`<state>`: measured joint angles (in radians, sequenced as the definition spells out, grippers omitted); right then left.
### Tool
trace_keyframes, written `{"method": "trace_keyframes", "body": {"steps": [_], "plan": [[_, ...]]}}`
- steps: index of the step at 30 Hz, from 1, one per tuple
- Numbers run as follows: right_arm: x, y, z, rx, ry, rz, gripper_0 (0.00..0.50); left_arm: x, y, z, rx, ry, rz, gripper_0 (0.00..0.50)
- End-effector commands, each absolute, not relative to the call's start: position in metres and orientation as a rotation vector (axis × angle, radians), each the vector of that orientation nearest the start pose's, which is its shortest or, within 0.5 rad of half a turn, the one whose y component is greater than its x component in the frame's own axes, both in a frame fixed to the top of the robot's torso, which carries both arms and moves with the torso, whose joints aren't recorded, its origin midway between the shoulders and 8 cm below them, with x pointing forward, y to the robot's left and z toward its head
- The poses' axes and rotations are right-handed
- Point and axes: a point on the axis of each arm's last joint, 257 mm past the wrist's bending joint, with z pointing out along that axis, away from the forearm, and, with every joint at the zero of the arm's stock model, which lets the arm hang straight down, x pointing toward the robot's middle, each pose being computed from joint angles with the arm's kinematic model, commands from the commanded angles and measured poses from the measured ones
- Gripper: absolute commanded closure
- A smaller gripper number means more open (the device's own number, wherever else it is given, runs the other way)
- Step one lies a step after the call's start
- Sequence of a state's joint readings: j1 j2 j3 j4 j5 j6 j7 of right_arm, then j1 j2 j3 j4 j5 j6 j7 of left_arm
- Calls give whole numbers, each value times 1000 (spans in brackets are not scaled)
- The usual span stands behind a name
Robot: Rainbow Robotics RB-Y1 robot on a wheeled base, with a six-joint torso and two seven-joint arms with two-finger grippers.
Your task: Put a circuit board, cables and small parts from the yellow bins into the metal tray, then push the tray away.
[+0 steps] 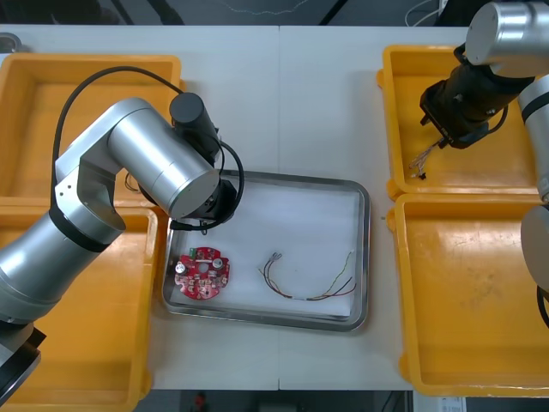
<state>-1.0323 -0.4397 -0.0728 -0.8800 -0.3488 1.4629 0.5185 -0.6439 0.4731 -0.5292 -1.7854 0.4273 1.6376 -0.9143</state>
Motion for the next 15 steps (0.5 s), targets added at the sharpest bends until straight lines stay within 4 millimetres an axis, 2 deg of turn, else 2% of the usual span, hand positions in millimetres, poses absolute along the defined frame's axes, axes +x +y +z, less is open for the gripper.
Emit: {"method": "trace_keyframes", "body": {"steps": [1,6,10,15], "plan": [[631,-268,-164,1357,2327,389,0,479,116,-226,79,2592,-40,0],[624,-268,-179,1382,2352,359,0,468,117,-201,81,2587,-61,0],[621,-272,-185,1388,2359,320,0,455,120,-172,75,2594,-131,0],[621,-277,-190,1394,2352,305,0,444,130,-144,171,2585,-169,0]]}}
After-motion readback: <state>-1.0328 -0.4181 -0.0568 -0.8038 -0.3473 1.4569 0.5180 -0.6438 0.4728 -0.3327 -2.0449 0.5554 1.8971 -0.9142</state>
